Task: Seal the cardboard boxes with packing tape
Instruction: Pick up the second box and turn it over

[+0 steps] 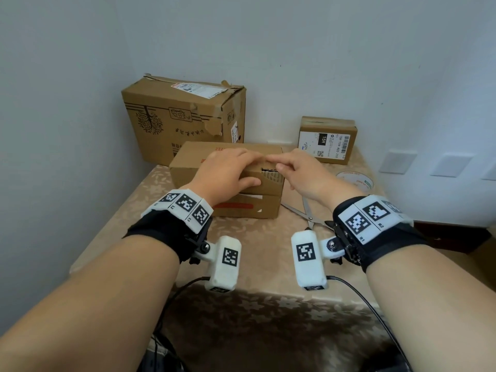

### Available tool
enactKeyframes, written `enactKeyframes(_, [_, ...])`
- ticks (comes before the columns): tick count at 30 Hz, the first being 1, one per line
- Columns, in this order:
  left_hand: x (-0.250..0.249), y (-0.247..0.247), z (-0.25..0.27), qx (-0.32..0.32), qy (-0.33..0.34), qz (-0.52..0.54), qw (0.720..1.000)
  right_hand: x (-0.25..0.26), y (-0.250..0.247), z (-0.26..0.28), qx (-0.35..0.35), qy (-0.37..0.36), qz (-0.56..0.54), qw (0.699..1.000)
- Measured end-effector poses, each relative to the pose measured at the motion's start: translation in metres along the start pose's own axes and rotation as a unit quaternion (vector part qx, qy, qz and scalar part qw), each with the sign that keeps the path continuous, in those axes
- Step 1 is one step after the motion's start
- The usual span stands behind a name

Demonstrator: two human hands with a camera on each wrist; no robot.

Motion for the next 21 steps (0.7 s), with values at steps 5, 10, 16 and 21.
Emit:
enactKeyframes(5, [-0.004,-0.001,0.003,-0.031,0.004,0.061,0.998,-0.003,-0.003,0.002,-0.024,-0.01,-0.019,0.999])
enactKeyframes(10, [-0.008,-0.005,0.002,-0.028,-0.015,0.083,0.996,-0.035,-0.024,0.013,-0.184,0.091,-0.019,0.979])
enactKeyframes(16, [-0.026,-0.015,-0.003,-0.053,-0.032,0.089,0.994,-0.094,-0.034,0.04,-0.065,0.269,0.14,0.951])
enactKeyframes(21, [-0.03,-0.014,-0.009,-0.087,-0.047,0.106,0.989,-0.124,-0.03,0.045,-0.037,0.283,0.24,0.928])
Point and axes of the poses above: each hand's wrist, its own z-axis away from the middle knuckle, its own y-axis out of the palm, x = y × z, the point moved 2 cm from there along -z, towards the middle knuckle, and after that the axes turned 2 degrees about -z, right-handed, at the moved point
